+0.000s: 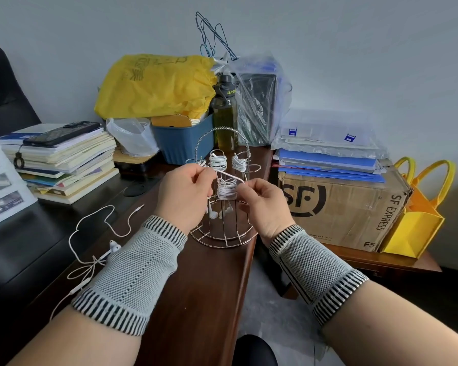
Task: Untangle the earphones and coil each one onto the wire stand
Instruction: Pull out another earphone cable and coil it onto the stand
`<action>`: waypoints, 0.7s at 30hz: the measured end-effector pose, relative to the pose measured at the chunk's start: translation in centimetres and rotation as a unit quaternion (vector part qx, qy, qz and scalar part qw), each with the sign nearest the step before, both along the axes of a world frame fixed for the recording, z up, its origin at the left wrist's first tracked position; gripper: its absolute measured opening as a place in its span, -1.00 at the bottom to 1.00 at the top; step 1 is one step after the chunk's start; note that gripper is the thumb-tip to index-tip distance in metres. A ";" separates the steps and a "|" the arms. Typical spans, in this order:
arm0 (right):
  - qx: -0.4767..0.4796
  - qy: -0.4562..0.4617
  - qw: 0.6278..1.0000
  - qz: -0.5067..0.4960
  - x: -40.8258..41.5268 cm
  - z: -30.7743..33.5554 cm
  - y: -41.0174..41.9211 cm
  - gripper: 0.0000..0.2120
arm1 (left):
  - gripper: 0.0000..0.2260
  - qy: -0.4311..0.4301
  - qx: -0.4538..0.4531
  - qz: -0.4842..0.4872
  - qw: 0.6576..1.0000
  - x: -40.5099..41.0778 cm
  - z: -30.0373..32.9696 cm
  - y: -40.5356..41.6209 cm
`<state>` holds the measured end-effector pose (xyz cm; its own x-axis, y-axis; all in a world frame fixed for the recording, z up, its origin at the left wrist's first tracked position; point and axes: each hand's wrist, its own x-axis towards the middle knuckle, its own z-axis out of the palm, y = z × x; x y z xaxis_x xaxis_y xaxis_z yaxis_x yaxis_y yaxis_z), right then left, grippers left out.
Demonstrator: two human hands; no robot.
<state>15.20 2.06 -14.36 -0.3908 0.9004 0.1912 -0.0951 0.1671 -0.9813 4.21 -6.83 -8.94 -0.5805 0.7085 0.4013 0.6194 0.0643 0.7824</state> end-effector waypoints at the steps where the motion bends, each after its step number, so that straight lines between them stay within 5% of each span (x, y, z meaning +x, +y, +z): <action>1: -0.007 0.000 1.000 -0.010 -0.2 0.1 0.1 -0.83 | -0.67 0.031 -0.023 0.023 0.999 0.1 0.1 0.2; 10: -0.012 -0.090 0.992 -0.090 -1.0 1.8 1.1 -0.65 | -0.59 0.128 -0.152 0.049 0.979 0.1 -0.8 0.4; 12: -0.014 -0.104 0.990 -0.091 -1.1 2.0 1.2 -0.66 | -0.61 0.080 -0.146 0.036 0.985 0.2 -1.4 0.3; 16: -0.006 -0.115 0.989 -0.092 -1.2 2.3 1.3 -0.69 | -0.67 -0.162 -0.082 -0.015 0.983 0.5 -2.2 -0.1; 21: -0.003 -0.093 0.992 -0.083 -1.0 2.0 1.2 -0.67 | -0.65 -0.174 -0.054 -0.059 0.981 0.6 -3.5 -0.9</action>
